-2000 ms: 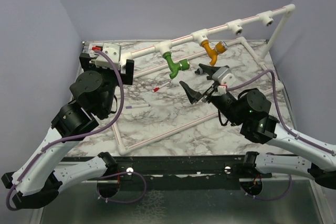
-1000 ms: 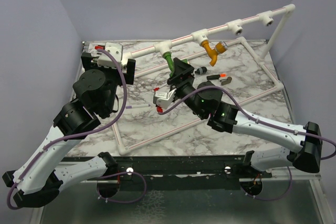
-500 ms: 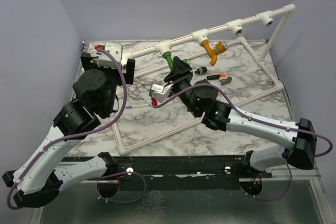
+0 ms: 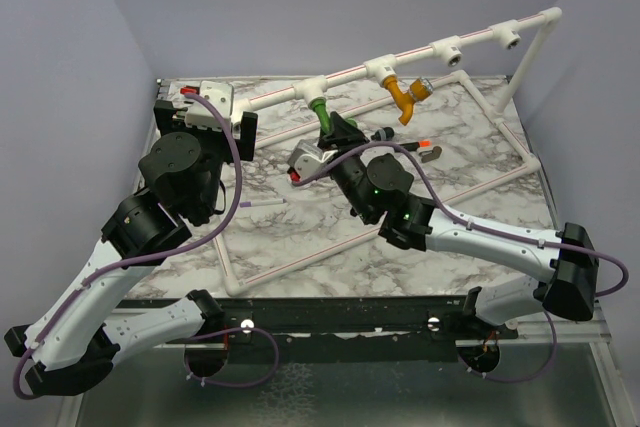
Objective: Install the water faucets
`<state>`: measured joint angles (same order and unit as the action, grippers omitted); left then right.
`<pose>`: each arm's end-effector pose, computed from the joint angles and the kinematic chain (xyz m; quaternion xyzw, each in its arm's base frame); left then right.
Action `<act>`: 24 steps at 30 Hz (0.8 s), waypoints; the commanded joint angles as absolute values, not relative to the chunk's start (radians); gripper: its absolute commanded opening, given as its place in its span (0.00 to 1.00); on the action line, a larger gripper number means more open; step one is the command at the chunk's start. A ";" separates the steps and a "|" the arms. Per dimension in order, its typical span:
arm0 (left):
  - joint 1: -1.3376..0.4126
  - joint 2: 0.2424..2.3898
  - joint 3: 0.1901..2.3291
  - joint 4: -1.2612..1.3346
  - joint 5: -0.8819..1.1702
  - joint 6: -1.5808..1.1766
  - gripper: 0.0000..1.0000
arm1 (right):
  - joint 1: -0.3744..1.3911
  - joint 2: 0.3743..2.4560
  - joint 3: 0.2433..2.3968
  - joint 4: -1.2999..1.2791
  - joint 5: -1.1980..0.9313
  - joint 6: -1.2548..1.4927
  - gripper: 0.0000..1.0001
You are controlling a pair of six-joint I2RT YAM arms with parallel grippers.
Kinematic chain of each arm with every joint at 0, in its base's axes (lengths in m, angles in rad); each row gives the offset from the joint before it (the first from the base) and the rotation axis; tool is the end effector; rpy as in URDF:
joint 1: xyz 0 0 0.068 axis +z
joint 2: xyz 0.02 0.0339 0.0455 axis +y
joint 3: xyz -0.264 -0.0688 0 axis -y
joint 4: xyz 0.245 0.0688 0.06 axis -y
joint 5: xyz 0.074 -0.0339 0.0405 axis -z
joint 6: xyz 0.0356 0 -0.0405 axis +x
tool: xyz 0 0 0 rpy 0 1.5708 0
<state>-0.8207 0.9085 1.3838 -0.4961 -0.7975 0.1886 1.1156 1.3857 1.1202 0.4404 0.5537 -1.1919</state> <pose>0.1188 -0.0901 0.4851 0.0805 0.7077 0.0632 0.6991 0.1603 0.2848 0.3847 -0.4804 0.4419 -0.2036 0.7298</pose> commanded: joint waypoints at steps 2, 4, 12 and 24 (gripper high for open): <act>-0.827 0.895 1.405 -0.492 -0.806 0.198 0.99 | 1.117 1.400 1.145 0.504 0.566 -0.759 0.01; -0.827 0.891 1.404 -0.492 -0.806 0.198 0.99 | 1.117 1.402 1.144 0.514 0.565 -0.637 0.01; -0.827 0.878 1.392 -0.492 -0.801 0.198 0.99 | 1.117 1.396 1.088 0.604 0.547 -0.126 0.01; -0.827 0.851 1.383 -0.492 -0.781 0.190 0.99 | 1.115 1.370 1.047 0.721 0.661 0.504 0.01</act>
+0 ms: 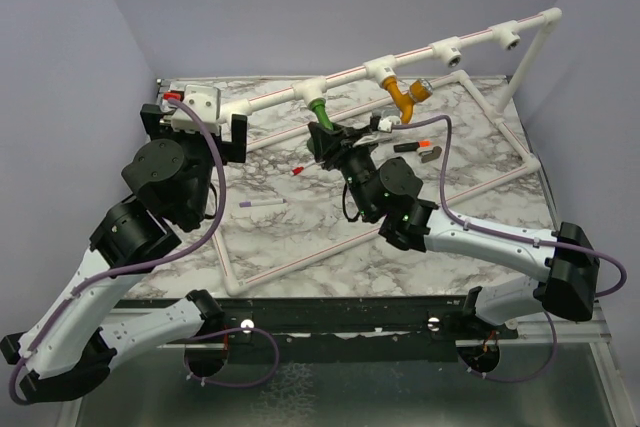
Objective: Install the water faucets
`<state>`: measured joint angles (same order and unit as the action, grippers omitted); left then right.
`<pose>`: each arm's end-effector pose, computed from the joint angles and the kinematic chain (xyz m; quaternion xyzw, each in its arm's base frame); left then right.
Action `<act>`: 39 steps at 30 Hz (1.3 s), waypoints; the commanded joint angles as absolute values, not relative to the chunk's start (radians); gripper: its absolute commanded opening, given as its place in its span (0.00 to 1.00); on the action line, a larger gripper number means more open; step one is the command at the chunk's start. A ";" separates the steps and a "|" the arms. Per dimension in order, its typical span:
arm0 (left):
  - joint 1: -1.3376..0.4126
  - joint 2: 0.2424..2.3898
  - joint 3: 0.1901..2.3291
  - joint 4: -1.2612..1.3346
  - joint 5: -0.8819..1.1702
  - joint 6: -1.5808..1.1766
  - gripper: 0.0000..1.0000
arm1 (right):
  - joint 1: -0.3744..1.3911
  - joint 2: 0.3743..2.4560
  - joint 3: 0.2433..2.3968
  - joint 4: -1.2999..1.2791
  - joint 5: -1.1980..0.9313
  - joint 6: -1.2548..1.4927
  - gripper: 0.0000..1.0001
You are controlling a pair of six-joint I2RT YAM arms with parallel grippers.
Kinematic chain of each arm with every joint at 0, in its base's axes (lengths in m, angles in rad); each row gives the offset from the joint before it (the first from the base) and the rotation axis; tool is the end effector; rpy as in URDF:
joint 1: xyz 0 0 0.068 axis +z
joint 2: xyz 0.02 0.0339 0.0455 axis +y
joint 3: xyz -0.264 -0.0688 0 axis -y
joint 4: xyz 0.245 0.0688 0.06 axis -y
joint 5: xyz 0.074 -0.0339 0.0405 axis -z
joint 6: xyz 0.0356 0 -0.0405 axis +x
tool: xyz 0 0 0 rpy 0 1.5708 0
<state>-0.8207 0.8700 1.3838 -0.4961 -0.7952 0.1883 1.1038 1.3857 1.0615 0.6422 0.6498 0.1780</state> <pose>0.1090 -0.0797 0.4897 0.0705 0.6992 0.0534 0.7095 0.1633 0.2760 0.3838 -0.0167 0.6126 0.3091 0.7273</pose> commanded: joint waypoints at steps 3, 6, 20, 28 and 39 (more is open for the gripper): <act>-0.827 0.843 1.379 -0.492 -0.773 0.186 0.99 | 1.115 1.360 1.047 0.708 0.688 0.673 0.00; -0.827 0.835 1.377 -0.492 -0.767 0.185 0.99 | 1.109 1.354 1.053 0.667 0.710 0.843 0.00; -0.827 0.815 1.373 -0.494 -0.750 0.180 0.99 | 1.046 1.345 0.976 0.669 0.583 1.416 0.00; -0.827 0.823 1.377 -0.495 -0.760 0.180 0.99 | 1.046 1.306 1.006 0.572 0.592 1.286 0.45; -0.828 0.850 1.391 -0.496 -0.778 0.179 0.99 | 1.046 1.202 1.003 0.419 0.593 1.129 0.83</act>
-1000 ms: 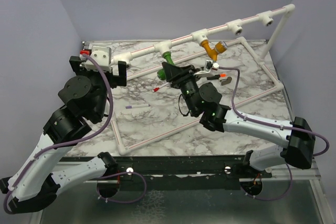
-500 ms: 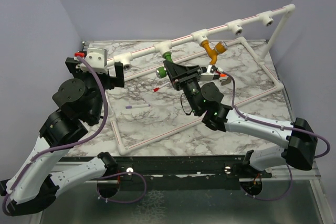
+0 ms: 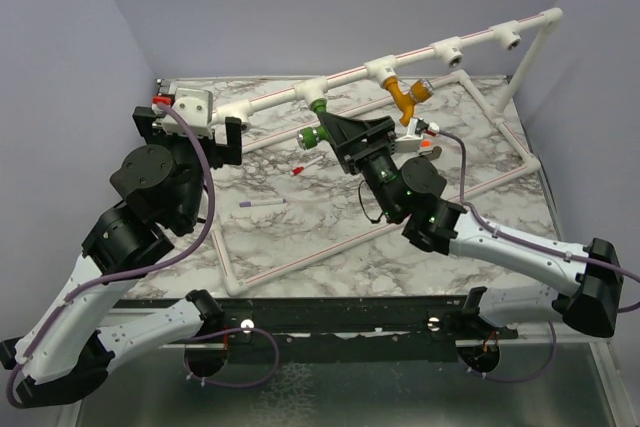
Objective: Install the water faucets
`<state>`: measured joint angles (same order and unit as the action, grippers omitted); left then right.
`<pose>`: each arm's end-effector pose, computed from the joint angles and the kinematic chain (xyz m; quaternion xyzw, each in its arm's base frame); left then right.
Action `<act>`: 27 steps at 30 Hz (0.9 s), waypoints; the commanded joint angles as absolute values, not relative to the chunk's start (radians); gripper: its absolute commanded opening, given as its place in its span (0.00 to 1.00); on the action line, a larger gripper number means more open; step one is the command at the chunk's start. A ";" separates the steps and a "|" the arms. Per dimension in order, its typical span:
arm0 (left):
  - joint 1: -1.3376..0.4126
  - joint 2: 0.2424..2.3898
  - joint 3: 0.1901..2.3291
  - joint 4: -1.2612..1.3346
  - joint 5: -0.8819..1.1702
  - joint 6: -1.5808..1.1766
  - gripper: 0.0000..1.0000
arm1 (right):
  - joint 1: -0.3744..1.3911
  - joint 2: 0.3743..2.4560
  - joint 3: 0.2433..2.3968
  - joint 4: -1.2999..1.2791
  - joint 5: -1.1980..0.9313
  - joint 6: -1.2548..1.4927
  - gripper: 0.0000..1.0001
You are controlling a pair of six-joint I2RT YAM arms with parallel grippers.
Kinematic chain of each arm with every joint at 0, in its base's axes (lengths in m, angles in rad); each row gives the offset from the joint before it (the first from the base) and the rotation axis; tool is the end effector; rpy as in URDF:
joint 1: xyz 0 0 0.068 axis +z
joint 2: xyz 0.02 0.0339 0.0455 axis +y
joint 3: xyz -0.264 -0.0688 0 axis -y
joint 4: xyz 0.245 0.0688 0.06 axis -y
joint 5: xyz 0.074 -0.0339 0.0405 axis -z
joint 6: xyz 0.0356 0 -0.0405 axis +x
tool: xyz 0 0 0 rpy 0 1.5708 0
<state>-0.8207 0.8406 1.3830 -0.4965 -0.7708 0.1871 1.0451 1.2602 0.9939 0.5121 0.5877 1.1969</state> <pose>0.1015 -0.0725 0.4926 0.0710 0.6917 0.0380 0.7176 0.1636 0.2427 0.3835 0.2724 0.5697 0.6021 0.4885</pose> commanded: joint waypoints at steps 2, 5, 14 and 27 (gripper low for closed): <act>-0.827 0.855 1.391 -0.495 -0.778 0.176 0.99 | 1.046 1.175 1.004 0.355 0.610 1.111 0.84; -0.828 0.865 1.396 -0.495 -0.779 0.174 0.99 | 1.046 1.142 1.019 0.280 0.623 1.036 0.84; -0.828 0.902 1.416 -0.493 -0.775 0.170 0.99 | 1.046 1.069 1.072 0.189 0.697 0.626 0.85; -0.828 0.918 1.419 -0.492 -0.799 0.173 0.99 | 1.046 0.997 1.067 0.295 0.393 -0.339 0.85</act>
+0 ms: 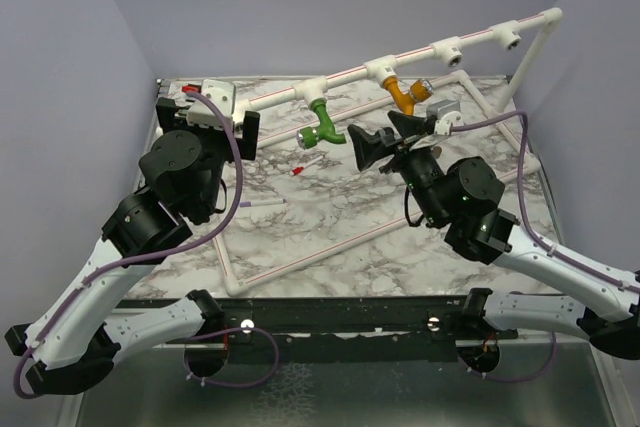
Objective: Install the water faucets
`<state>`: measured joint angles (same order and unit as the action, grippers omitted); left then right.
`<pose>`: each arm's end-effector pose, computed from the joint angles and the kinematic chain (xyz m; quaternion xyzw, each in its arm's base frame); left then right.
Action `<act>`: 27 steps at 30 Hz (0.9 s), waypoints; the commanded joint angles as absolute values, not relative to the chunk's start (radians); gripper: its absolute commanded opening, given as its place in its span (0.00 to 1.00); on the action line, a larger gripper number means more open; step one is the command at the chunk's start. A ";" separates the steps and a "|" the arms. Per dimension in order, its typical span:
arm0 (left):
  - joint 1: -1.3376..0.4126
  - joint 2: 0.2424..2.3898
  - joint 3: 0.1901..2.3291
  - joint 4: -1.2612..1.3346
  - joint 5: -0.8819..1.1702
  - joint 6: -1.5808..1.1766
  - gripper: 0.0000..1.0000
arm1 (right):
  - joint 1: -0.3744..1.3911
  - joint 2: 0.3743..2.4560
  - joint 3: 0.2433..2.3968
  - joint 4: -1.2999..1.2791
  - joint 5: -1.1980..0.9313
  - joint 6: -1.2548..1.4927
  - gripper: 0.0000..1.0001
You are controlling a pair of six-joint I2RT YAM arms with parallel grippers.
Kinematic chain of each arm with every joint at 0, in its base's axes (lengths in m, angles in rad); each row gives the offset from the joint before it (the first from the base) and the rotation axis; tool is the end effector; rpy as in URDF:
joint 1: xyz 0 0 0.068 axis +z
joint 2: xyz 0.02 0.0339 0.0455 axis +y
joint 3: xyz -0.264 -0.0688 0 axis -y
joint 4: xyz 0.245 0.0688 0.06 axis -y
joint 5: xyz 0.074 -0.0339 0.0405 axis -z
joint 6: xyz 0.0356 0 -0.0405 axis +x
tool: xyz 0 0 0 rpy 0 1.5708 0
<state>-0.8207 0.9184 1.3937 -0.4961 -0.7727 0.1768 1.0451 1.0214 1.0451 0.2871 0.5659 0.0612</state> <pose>0.1202 -0.0925 0.4867 0.0850 0.7073 0.0503 0.7000 0.1293 0.1848 0.4363 -0.0684 0.6052 0.2677 0.7466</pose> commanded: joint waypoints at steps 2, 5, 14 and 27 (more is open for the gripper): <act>-0.827 0.921 1.420 -0.492 -0.802 0.174 0.99 | 1.046 0.989 1.079 0.248 0.328 -0.461 0.85; -0.828 0.923 1.420 -0.492 -0.805 0.176 0.99 | 1.046 0.990 1.119 0.118 0.218 -0.657 0.85; -0.827 0.925 1.417 -0.493 -0.808 0.183 0.99 | 1.046 1.052 1.192 -0.152 0.076 -1.049 0.85; -0.828 0.892 1.405 -0.493 -0.820 0.198 0.99 | 1.047 1.201 1.193 -0.031 0.185 -1.402 0.81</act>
<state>-0.8207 0.9146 1.3968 -0.4965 -0.7841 0.1837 1.0454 1.1652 1.1770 -0.0914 0.1322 -1.2331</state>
